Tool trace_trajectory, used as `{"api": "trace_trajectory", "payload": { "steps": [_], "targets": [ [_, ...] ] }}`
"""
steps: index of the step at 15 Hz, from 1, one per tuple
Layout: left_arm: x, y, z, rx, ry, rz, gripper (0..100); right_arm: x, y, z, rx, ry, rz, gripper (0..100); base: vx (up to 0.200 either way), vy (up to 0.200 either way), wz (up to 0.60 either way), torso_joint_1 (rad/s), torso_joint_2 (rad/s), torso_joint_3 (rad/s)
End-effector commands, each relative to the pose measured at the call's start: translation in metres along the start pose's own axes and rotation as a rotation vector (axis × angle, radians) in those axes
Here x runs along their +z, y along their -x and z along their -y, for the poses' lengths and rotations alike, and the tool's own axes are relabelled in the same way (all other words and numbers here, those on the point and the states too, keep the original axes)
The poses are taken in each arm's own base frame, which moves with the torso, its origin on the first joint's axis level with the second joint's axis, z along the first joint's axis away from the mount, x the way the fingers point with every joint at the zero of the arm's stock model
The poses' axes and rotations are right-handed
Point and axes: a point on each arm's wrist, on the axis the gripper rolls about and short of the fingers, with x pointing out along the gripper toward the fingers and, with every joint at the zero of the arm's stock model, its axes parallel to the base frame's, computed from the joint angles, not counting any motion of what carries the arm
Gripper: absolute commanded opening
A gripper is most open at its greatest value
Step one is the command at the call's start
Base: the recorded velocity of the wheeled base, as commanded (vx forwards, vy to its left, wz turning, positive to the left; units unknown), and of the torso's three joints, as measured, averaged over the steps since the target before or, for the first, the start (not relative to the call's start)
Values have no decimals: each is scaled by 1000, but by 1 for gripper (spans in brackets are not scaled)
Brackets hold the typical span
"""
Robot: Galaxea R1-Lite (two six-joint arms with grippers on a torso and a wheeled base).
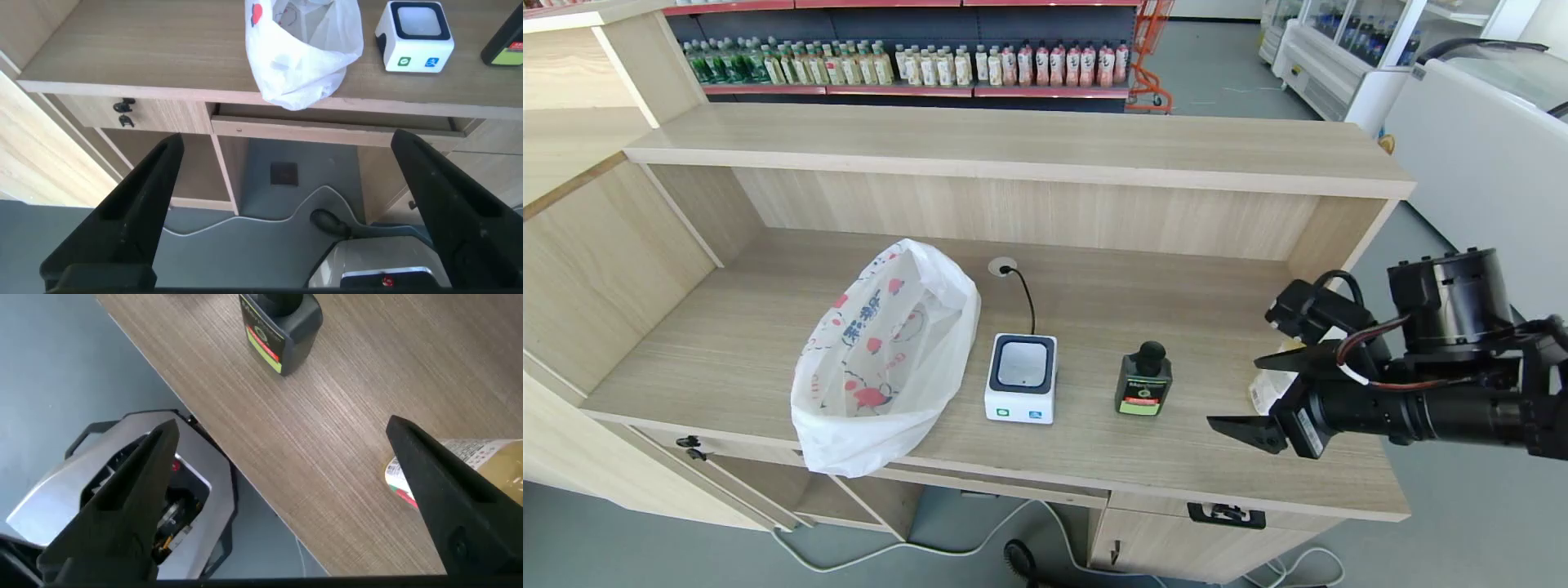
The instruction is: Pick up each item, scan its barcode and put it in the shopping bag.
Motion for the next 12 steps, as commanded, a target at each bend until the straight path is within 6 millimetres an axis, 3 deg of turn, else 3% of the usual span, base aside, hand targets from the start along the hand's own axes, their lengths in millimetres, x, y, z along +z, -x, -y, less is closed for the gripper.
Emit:
{"api": "trace_trajectory", "payload": {
  "steps": [1,6,12],
  "targets": [
    [0,0,0,0,0,0,100,-17,-29,4,14,10,-53,100,0,0,0,0,0,0],
    [0,0,0,0,0,0,100,-25,-58,7,54,42,-25,100,0,0,0,0,0,0],
    [0,0,0,0,0,0,100,-19,-98,26,64,74,103,100,0,0,0,0,0,0]
  ]
}}
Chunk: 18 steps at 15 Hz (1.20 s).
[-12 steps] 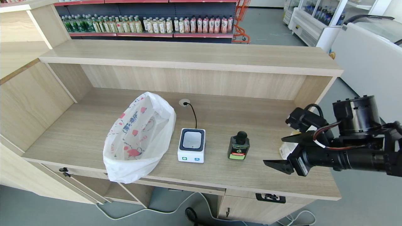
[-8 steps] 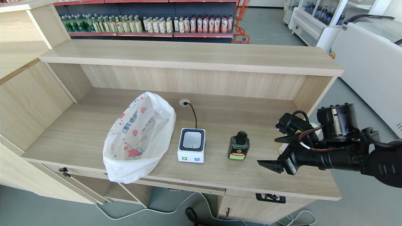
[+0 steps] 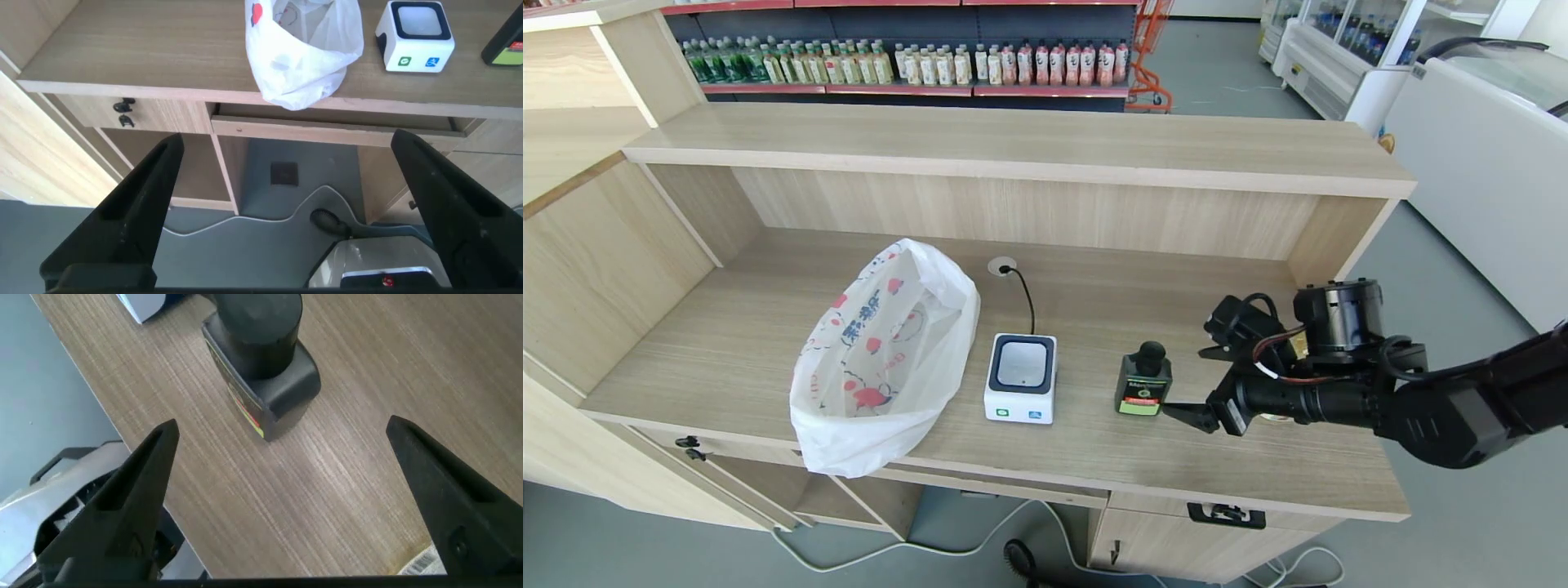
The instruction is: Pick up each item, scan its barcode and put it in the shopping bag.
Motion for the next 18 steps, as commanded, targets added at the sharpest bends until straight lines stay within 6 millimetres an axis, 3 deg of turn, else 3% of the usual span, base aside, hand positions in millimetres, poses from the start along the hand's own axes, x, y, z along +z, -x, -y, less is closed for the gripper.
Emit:
{"api": "trace_trajectory", "payload": {
  "steps": [1,6,18],
  "targets": [
    [0,0,0,0,0,0,100,-8,-18,4,30,-8,-5,100,0,0,0,0,0,0],
    [0,0,0,0,0,0,100,-22,-45,6,56,-3,24,100,0,0,0,0,0,0],
    [0,0,0,0,0,0,100,-19,-95,9,96,23,70,100,0,0,0,0,0,0]
  ]
}}
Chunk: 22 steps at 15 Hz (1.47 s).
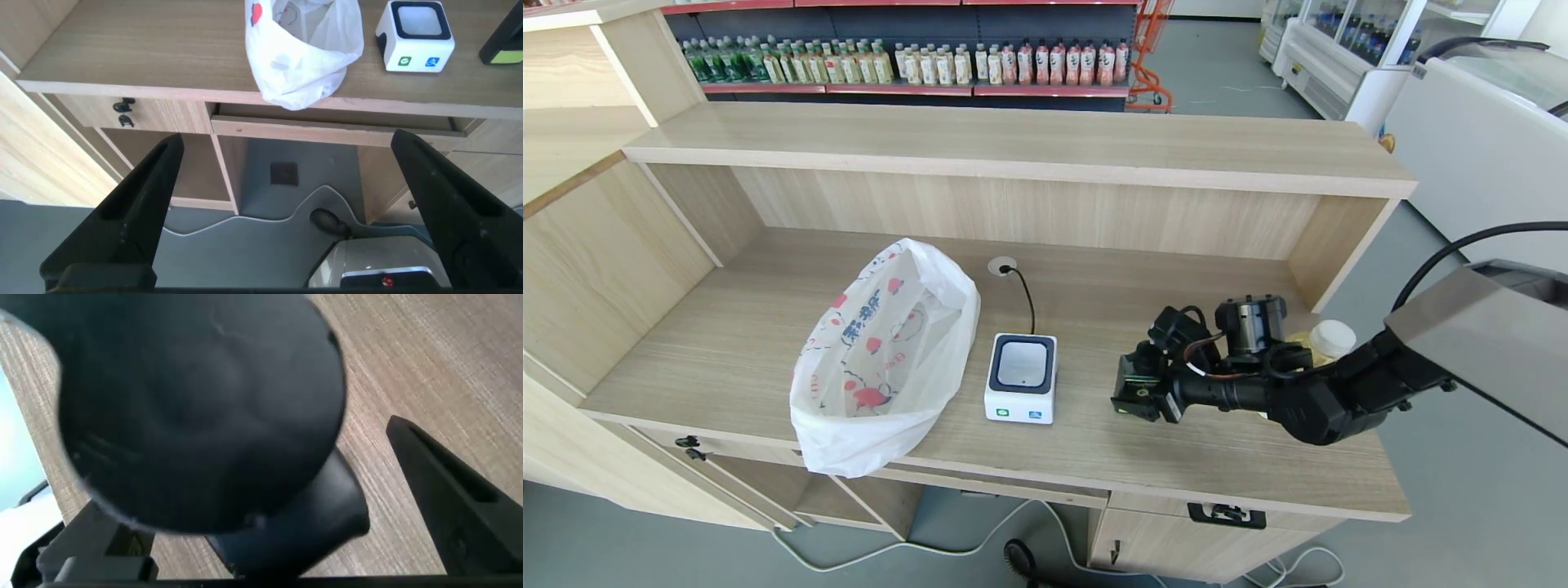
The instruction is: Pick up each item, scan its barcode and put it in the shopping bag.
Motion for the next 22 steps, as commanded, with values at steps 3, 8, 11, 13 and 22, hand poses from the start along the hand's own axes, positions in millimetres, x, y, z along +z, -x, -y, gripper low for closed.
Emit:
{"api": "trace_trajectory", "payload": {
  "steps": [3,8,11,13,22],
  "targets": [
    [0,0,0,0,0,1,100,-4,-18,0,13,5,3,100,0,0,0,0,0,0],
    [0,0,0,0,0,1,100,2,-19,-1,18,8,21,0,0,0,0,0,0,0],
    [0,0,0,0,0,1,100,16,-5,-1,7,-19,47,0,0,0,0,0,0,0],
    [0,0,0,0,0,1,100,29,9,0,-7,-53,72,0,0,0,0,0,0,0],
    [0,0,0,0,0,1,100,102,201,-9,-258,-58,308,0,0,0,0,0,0,0]
  ]
}}
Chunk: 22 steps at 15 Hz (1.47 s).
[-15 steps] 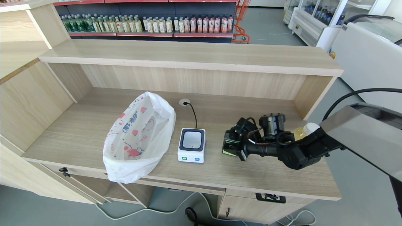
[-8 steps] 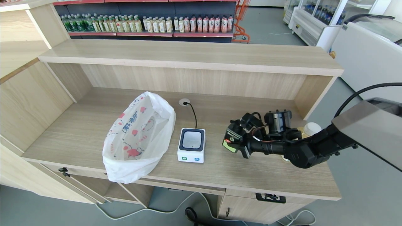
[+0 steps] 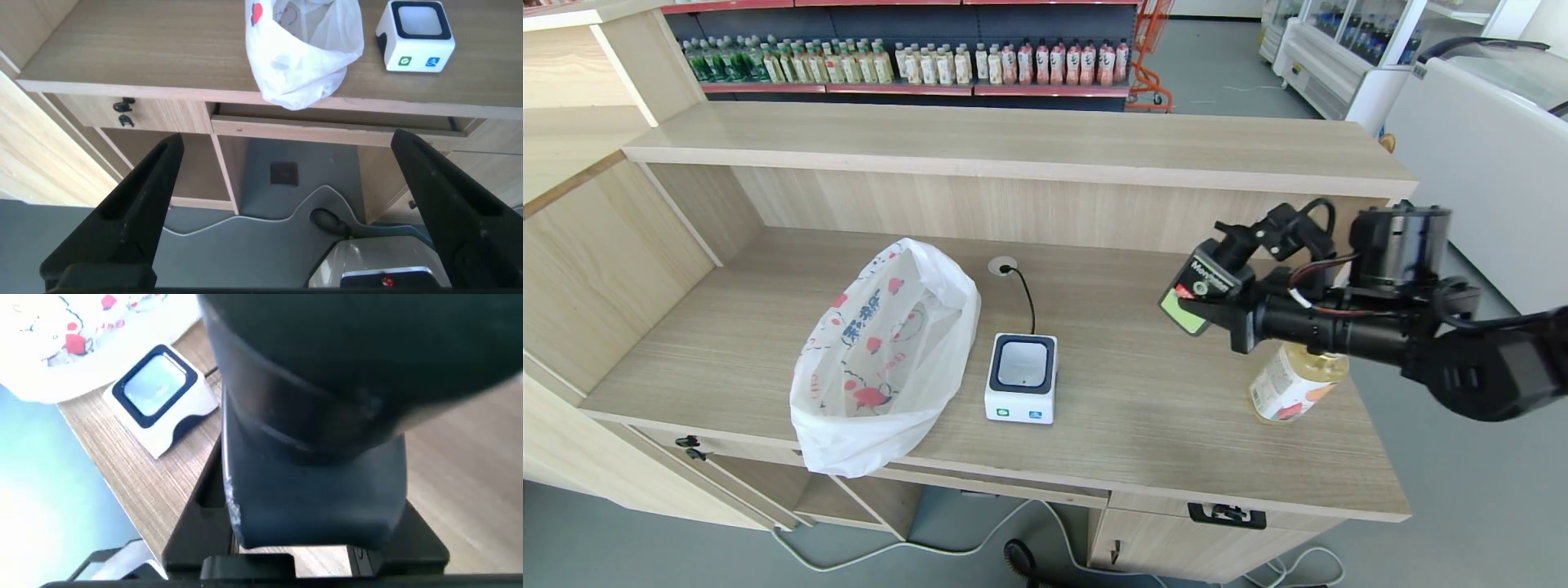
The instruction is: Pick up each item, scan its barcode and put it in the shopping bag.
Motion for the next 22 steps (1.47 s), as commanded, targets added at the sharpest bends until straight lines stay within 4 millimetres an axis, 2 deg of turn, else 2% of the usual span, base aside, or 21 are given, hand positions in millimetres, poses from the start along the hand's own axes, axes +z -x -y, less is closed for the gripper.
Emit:
{"api": "trace_trajectory", "payload": {
  "steps": [1,2,3,4,5,6,7,8,9,11,13,15,17,19,22],
  "targets": [
    [0,0,0,0,0,0,100,40,99,-20,-100,241,143,0,0,0,0,0,0,0],
    [0,0,0,0,0,0,100,42,122,-31,-121,460,169,0,0,0,0,0,0,0],
    [0,0,0,0,0,0,100,36,138,-41,-104,677,176,0,0,0,0,0,0,0],
    [0,0,0,0,0,0,100,32,141,-45,-64,849,187,0,0,0,0,0,0,0],
    [0,0,0,0,0,0,100,29,140,-50,55,1182,280,0,0,0,0,0,0,0],
    [0,0,0,0,0,0,100,23,137,-57,191,1344,376,0,0,0,0,0,0,0],
    [0,0,0,0,0,0,100,20,136,-60,241,1380,407,0,0,0,0,0,0,0],
    [0,0,0,0,0,0,100,6,137,-68,364,1534,459,0,0,0,0,0,0,0],
    [0,0,0,0,0,0,100,4,139,-71,389,1623,483,0,0,0,0,0,0,0],
    [0,0,0,0,0,0,100,13,142,-76,348,1828,613,0,0,0,0,0,0,0],
    [0,0,0,0,0,0,100,20,149,-82,295,1991,749,0,0,0,0,0,0,0],
    [0,0,0,0,0,0,100,28,145,-87,254,2082,827,0,0,0,0,0,0,0],
    [0,0,0,0,0,0,100,56,136,-101,101,2192,1039,0,0,0,0,0,0,0],
    [0,0,0,0,0,0,100,67,127,-109,17,2206,1137,0,0,0,0,0,0,0],
    [0,0,0,0,0,0,100,73,129,-118,7,2195,1210,0,0,0,0,0,0,0]
  ]
}}
